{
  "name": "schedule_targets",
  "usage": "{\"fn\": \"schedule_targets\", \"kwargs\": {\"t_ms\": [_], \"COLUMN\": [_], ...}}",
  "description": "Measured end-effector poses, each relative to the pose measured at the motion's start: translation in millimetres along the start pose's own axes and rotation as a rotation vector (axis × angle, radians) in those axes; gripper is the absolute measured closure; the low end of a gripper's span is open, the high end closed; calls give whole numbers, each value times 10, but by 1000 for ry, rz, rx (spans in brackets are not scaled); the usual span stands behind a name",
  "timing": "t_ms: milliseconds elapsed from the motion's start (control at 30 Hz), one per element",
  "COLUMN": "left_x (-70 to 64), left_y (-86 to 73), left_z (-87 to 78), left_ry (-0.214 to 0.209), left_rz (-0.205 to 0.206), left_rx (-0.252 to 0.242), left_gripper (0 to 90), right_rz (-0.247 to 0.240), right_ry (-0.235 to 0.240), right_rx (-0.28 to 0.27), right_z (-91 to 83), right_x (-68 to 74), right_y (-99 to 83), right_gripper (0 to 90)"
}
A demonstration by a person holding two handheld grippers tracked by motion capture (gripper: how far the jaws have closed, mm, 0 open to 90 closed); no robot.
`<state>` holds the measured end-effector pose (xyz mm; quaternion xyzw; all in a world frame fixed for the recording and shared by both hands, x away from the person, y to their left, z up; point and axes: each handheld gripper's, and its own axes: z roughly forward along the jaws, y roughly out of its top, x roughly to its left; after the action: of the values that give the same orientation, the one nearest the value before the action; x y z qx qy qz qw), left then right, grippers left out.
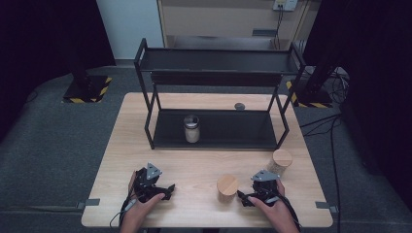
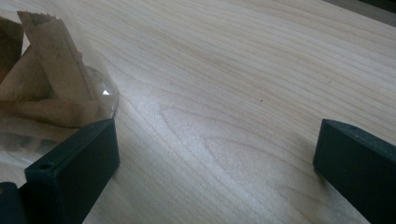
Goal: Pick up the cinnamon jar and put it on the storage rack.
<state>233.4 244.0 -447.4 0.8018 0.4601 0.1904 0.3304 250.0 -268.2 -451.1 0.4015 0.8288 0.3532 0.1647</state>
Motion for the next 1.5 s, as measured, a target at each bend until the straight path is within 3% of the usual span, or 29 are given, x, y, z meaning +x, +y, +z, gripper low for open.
{"fn": "schedule_targets", "kwargs": {"t_ms": [200,367,700,967,1200,1500], "left_x": [0,-1,-3,-4,-3,-1], "left_y": [-1,-1,-2,-2,-2,-3], "left_z": [1,1,1,1,1,0], "left_ry": [0,1,1,2,1,1], "left_rz": [0,0,-1,-1,-1,-2], "left_rx": [-1,-1,-1,-1,-1,-2], "left_gripper": [0,0,0,0,0,0], "right_rz": [7,-8,24,14,-20,-36], "right_ry": [2,12,35,26,10,24], "right_rx": [-3,-26,-28,-52,-40,-48], "right_z": [-9,-109,-340,-501,-590,-685], "right_x": [5,18,4,82,183,285], "right_y": [10,5,-26,-70,-57,-39], "right_gripper": [43,29,37,37,37,38]}}
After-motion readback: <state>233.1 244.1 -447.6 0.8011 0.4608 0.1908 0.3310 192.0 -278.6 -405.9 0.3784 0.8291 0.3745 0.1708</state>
